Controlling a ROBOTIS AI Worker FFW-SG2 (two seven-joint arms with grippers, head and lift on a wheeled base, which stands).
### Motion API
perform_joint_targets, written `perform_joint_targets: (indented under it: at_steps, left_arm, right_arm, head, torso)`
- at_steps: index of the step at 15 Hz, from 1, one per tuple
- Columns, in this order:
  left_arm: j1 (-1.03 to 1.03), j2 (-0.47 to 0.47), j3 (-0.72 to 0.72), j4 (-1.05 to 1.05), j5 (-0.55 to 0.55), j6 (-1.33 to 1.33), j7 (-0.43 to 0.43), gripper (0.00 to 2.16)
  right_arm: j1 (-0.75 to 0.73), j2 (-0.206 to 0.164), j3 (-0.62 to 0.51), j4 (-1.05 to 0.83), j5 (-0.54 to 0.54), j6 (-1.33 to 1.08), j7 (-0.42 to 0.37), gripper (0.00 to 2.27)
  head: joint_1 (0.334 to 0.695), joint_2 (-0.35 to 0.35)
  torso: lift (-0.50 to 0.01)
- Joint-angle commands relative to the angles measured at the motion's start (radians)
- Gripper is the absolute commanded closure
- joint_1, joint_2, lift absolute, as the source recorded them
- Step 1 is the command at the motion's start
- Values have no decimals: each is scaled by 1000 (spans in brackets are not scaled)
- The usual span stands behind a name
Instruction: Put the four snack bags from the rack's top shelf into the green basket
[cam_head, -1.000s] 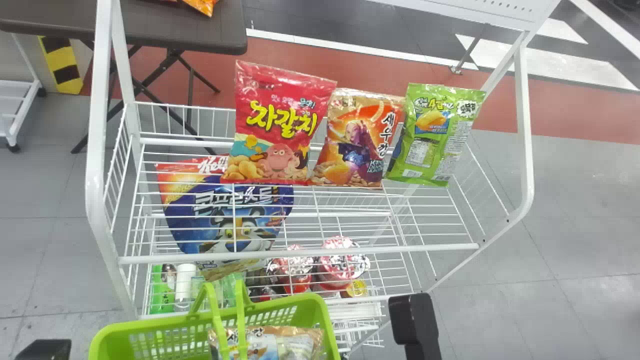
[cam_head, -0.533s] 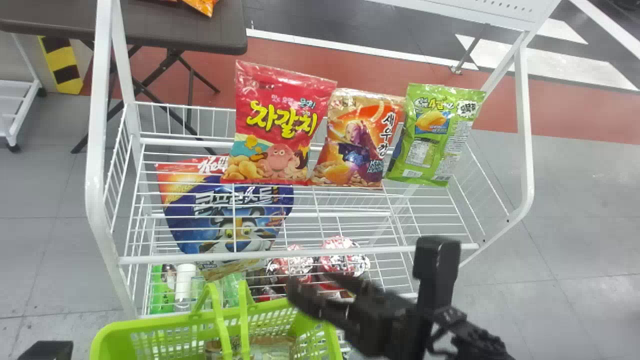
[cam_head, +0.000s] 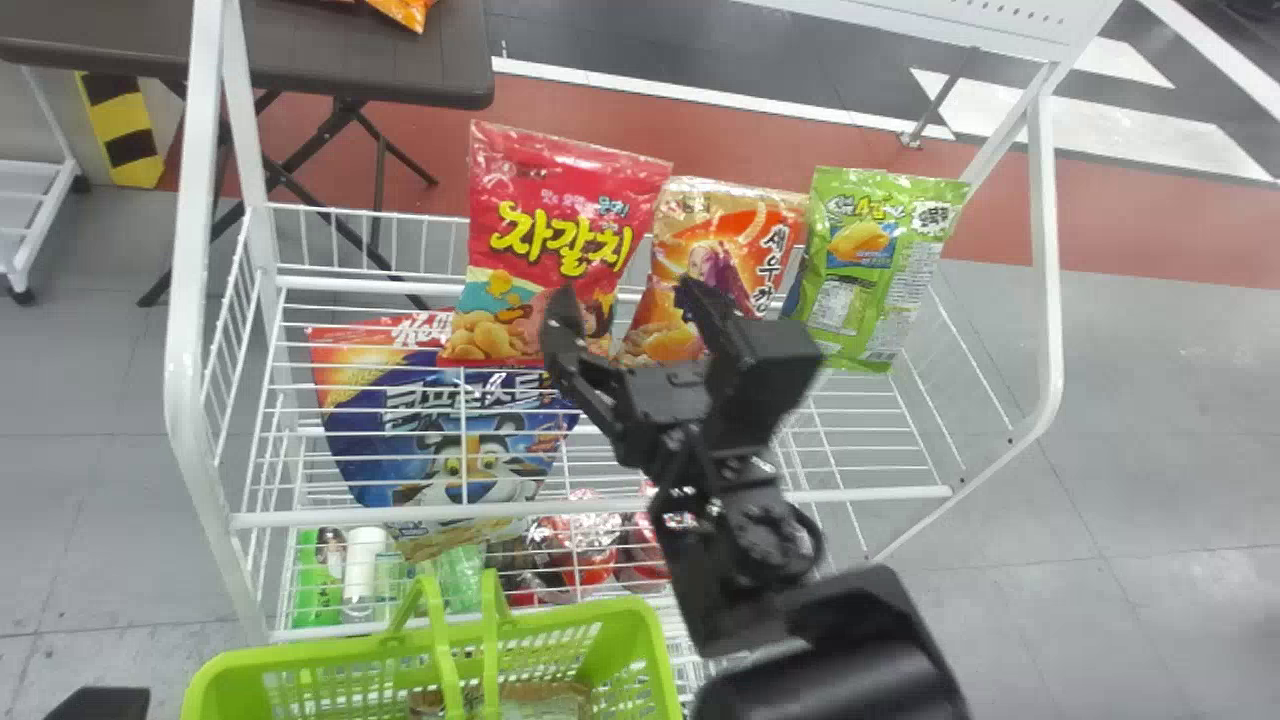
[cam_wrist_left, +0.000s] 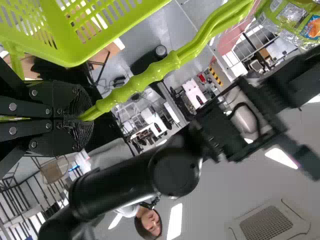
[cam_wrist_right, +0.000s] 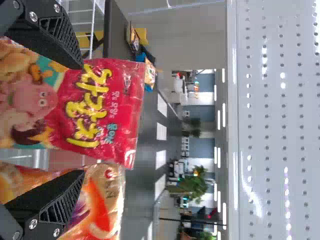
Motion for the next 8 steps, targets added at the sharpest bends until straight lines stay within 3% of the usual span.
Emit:
perform_joint_targets:
  at_steps: [1,5,8]
  left_arm:
    - [1,2,2,4,0,0,0,1750]
    - [-14,2,5,19,-2,12,1,1750]
    - [-18,4,9,20,0,15,1,1750]
  right_arm:
    - [-117,10,8,158,21,-14,1,80]
    - [-233,10,0,335,10,-29,9,87]
    - [-292,10,-15,410,-5,-23,93,356]
  head:
    - [695,-293]
    - [695,-243]
    - [695,-232]
  torso:
    - [0]
    - [0]
    - [0]
